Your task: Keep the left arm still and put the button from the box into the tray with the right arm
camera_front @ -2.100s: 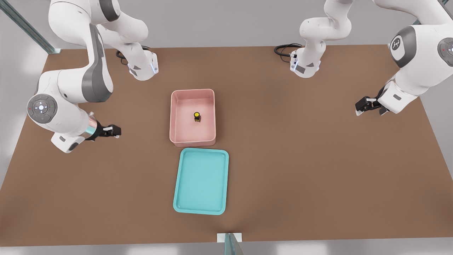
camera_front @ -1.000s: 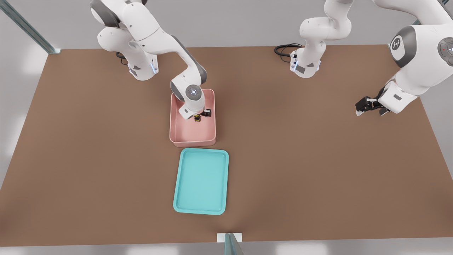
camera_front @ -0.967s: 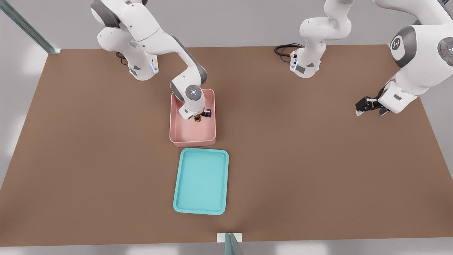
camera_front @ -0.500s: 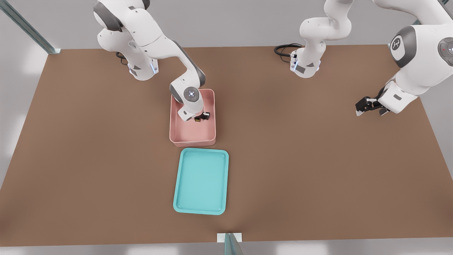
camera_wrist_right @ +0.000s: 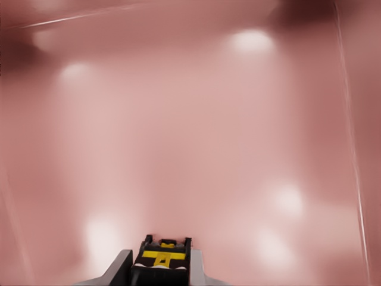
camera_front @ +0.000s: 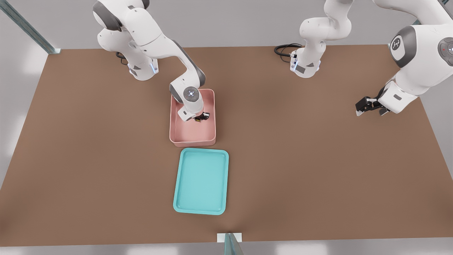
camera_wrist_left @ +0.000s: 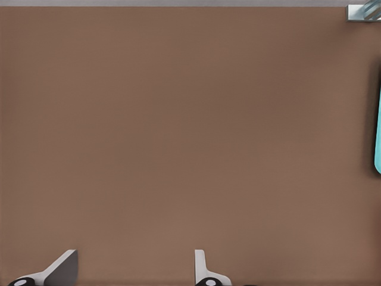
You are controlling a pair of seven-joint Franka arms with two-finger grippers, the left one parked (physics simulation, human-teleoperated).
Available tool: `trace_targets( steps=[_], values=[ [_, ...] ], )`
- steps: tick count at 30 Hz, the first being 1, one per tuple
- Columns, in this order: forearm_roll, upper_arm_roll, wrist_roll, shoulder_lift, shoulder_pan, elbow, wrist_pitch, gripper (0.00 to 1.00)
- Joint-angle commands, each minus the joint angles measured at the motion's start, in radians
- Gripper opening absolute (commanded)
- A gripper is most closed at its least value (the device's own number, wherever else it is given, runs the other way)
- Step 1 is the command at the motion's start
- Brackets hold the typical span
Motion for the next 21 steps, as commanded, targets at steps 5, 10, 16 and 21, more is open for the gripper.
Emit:
trace_targets(
  steps=[5, 10, 16, 21],
  values=[
    [-0.005, 0.001, -0.022, -0.044, -0.008, 0.004, -0.067, 0.45],
    [-0.001, -0.027, -0.218, -0.124, -0.068, 0.314, -0.494, 0.46],
    [0.001, -0.134, -0.344, 0.255, -0.101, 0.943, -0.655, 0.47],
    [0.001, -0.134, -0.338, 0.425, -0.137, 1.013, -0.569, 0.47]
  ],
)
